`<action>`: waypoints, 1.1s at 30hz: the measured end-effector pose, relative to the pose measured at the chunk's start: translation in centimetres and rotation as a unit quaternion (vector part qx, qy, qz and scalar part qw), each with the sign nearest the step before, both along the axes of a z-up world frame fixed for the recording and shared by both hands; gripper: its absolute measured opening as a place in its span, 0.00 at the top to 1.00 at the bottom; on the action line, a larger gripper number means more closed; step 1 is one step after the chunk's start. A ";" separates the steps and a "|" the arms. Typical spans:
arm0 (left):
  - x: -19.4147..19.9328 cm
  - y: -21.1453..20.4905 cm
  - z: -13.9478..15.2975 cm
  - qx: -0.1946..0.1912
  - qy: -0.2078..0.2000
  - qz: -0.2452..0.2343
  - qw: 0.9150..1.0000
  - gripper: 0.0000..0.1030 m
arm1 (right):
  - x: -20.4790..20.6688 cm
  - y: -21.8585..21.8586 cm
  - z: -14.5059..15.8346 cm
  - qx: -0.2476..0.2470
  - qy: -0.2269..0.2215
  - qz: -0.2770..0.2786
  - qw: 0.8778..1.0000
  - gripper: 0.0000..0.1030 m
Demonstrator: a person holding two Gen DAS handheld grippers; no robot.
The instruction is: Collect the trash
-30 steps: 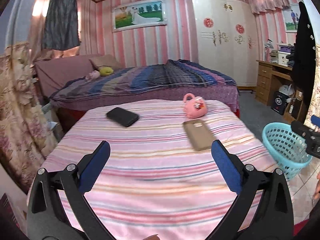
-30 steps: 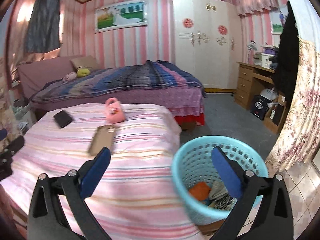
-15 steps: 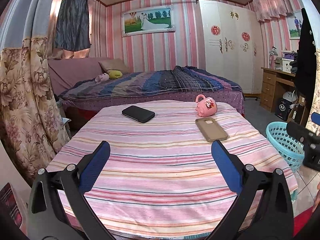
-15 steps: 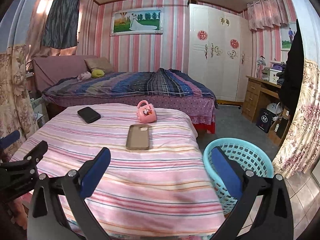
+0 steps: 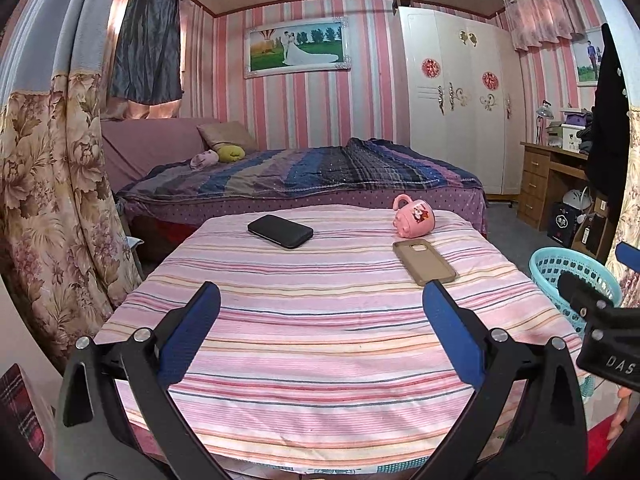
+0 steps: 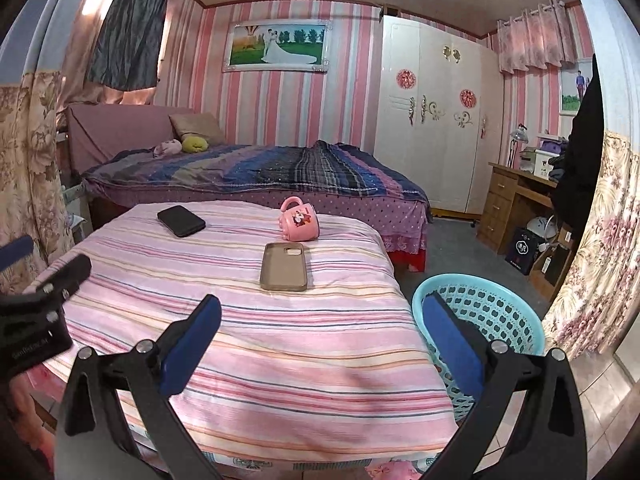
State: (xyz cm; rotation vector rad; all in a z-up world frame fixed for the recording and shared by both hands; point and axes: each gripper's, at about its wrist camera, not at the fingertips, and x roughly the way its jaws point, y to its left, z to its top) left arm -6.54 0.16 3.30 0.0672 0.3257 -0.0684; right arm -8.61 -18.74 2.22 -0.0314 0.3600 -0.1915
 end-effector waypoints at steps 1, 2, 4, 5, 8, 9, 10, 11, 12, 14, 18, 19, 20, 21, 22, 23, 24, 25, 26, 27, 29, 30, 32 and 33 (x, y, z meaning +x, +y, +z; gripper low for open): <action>-0.1 0.0 0.1 0.000 -0.001 0.000 1.000 0.05 | 0.0 -0.1 0.0 0.000 0.000 0.000 1.000 0.04; -0.2 0.1 0.1 0.000 -0.002 0.000 1.000 0.05 | 0.0 -0.1 0.0 0.000 0.000 -0.001 1.000 0.04; -0.3 0.2 0.2 0.000 -0.005 -0.002 1.000 0.05 | 0.1 -0.2 0.1 0.000 0.002 -0.001 1.000 0.04; -0.5 0.2 0.2 0.002 -0.007 -0.002 1.000 0.05 | 0.0 -0.2 0.0 -0.001 0.002 -0.001 1.000 0.04; -0.7 0.3 0.3 0.004 -0.009 -0.002 1.000 0.05 | -0.2 -0.3 0.0 0.000 0.003 0.000 1.000 0.04; -0.7 0.2 0.3 0.003 -0.008 -0.002 1.000 0.05 | -0.1 -0.3 0.0 0.000 0.003 0.000 1.000 0.04; -0.7 0.4 0.3 0.003 -0.007 -0.003 1.000 0.05 | -0.1 -0.3 -0.1 0.001 0.003 0.000 1.000 0.04; -0.7 0.5 0.2 0.001 -0.004 -0.004 1.000 0.05 | -0.1 -0.3 -0.1 0.001 0.003 0.001 1.000 0.04; -0.6 0.4 0.3 -0.001 -0.003 -0.005 1.000 0.05 | -0.1 -0.3 -0.1 0.002 0.003 0.001 1.000 0.04; -0.6 0.5 0.2 -0.005 0.001 -0.007 1.000 0.05 | -0.1 -0.3 -0.1 0.002 0.002 0.001 1.000 0.04; -0.3 0.5 0.0 -0.007 0.006 -0.008 1.000 0.05 | 0.0 0.1 0.0 0.003 0.001 0.000 1.000 0.04; -0.3 0.4 0.0 -0.006 0.005 -0.008 1.000 0.05 | 0.0 0.1 0.0 0.003 0.000 0.000 1.000 0.04; -0.3 0.4 -0.1 -0.005 0.005 -0.009 1.000 0.05 | 0.0 0.1 0.0 0.004 0.000 0.000 1.000 0.04; -0.3 0.5 0.0 -0.005 0.005 -0.010 1.000 0.05 | 0.0 0.1 -0.1 0.005 0.000 0.000 1.000 0.04; -0.2 0.4 0.0 -0.005 0.004 -0.010 1.000 0.05 | 0.0 0.2 0.0 0.004 0.001 -0.001 1.000 0.04; -0.3 0.4 -0.1 -0.002 0.003 -0.008 1.000 0.05 | 0.0 0.2 0.0 0.004 0.001 -0.001 1.000 0.04; -0.3 0.4 -0.1 -0.001 0.002 -0.007 1.000 0.05 | 0.0 0.2 -0.1 0.003 0.001 -0.001 1.000 0.04; -0.3 0.4 -0.1 -0.001 0.002 -0.008 1.000 0.05 | 0.1 0.2 0.0 0.003 0.002 -0.001 1.000 0.04; -0.3 0.4 -0.1 -0.003 0.004 -0.009 1.000 0.05 | 0.1 0.2 0.0 0.003 0.003 -0.001 1.000 0.04; -0.2 0.4 -0.1 -0.005 0.005 -0.011 1.000 0.05 | 0.1 0.3 -0.1 0.002 0.003 -0.002 1.000 0.04; -0.2 0.4 -0.2 -0.004 0.006 -0.011 1.000 0.05 | 0.2 0.2 -0.1 0.001 0.004 -0.002 1.000 0.04; -0.2 0.3 -0.2 -0.004 0.005 -0.011 1.000 0.05 | 0.2 0.2 -0.1 0.000 0.004 -0.003 1.000 0.04; -0.2 0.3 -0.2 -0.005 0.005 -0.012 1.000 0.05 | 0.2 0.2 -0.1 -0.001 0.003 -0.003 1.000 0.04; -0.2 0.4 -0.2 -0.005 0.006 -0.013 1.000 0.05 | 0.3 0.2 -0.1 -0.001 0.003 -0.004 1.000 0.04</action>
